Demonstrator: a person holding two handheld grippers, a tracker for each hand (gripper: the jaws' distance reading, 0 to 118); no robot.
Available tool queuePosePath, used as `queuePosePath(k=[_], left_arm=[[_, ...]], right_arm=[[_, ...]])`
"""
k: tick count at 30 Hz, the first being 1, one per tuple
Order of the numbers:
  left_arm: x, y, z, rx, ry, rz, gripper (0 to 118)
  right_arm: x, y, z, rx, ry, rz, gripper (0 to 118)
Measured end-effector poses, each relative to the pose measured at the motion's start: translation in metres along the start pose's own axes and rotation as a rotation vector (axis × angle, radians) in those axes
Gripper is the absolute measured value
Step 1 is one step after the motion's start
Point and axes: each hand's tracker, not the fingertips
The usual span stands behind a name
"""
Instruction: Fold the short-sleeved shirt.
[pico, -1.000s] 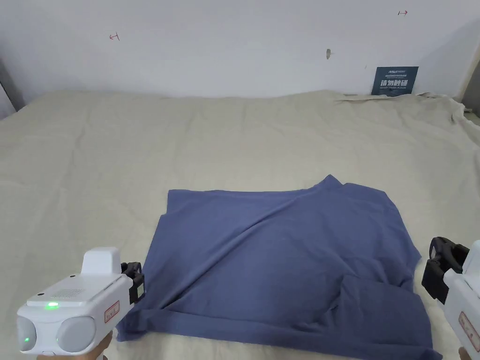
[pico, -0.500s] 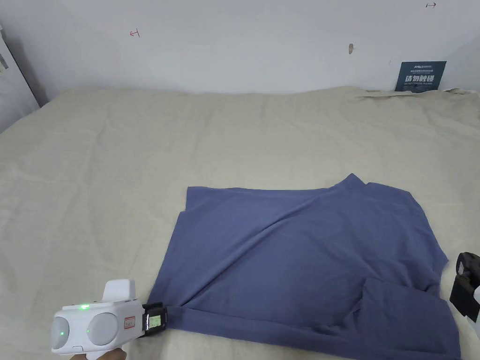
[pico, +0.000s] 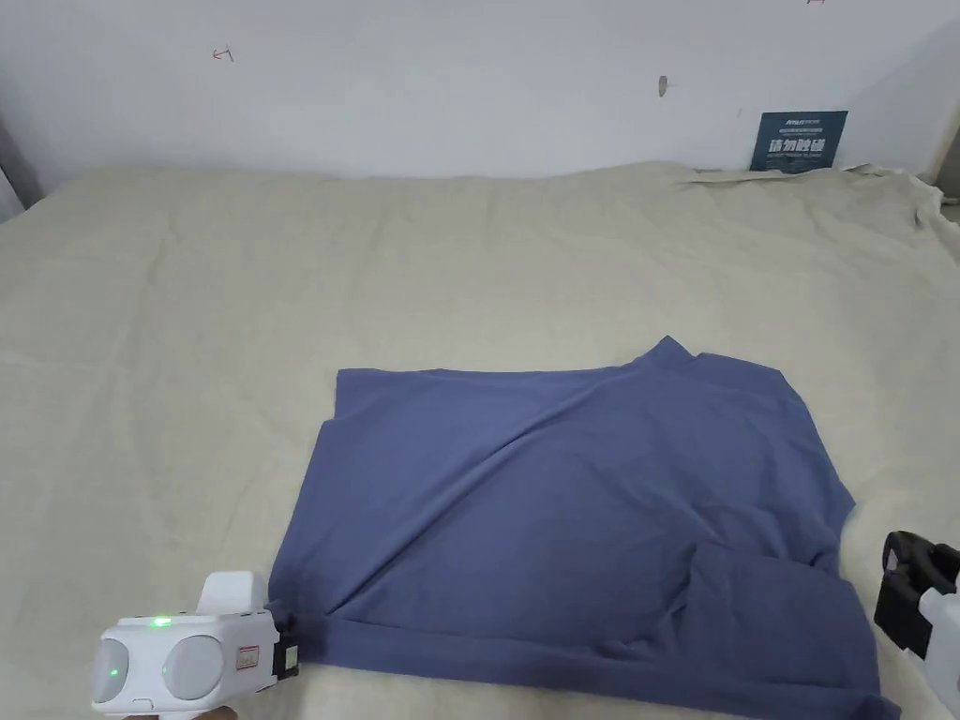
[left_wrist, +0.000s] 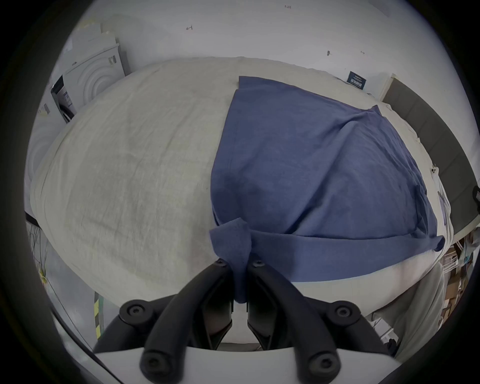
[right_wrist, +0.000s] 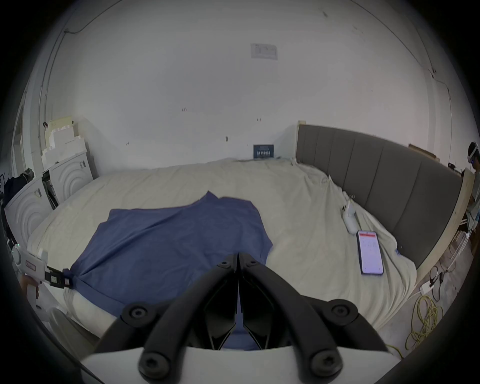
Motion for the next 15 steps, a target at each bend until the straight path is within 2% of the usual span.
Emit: queuePosePath(k=[3,5,6,7,8,9,10,15], left_arm=[[0.0,0.002,0.008,0.023,-0.011,-0.009,6],[0.0,0.004,0.017,0.04,-0.018,-0.01,6],[-0.001,0.005,0.02,0.049,-0.022,-0.008,6],[-0.001,0.007,0.023,0.056,-0.026,-0.005,6],[-0.002,0.008,0.024,0.06,-0.031,-0.001,6],[-0.003,0.009,0.025,0.063,-0.035,0.003,6],[-0.004,0.009,0.026,0.069,-0.036,0.006,6],[-0.005,0.011,0.024,0.073,-0.037,0.01,6]], right_arm=[[0.009,-0.013,-0.012,-0.105,0.007,-0.028,1],[0.014,-0.024,-0.021,-0.175,0.007,-0.043,14],[0.017,-0.03,-0.025,-0.197,0.0,-0.049,26],[0.022,-0.038,-0.031,-0.227,-0.001,-0.049,52],[0.024,-0.044,-0.036,-0.257,-0.007,-0.053,72],[0.025,-0.05,-0.041,-0.284,-0.01,-0.05,88],[0.026,-0.058,-0.047,-0.317,-0.018,-0.046,98],[0.029,-0.084,-0.064,-0.395,-0.021,-0.034,97]])
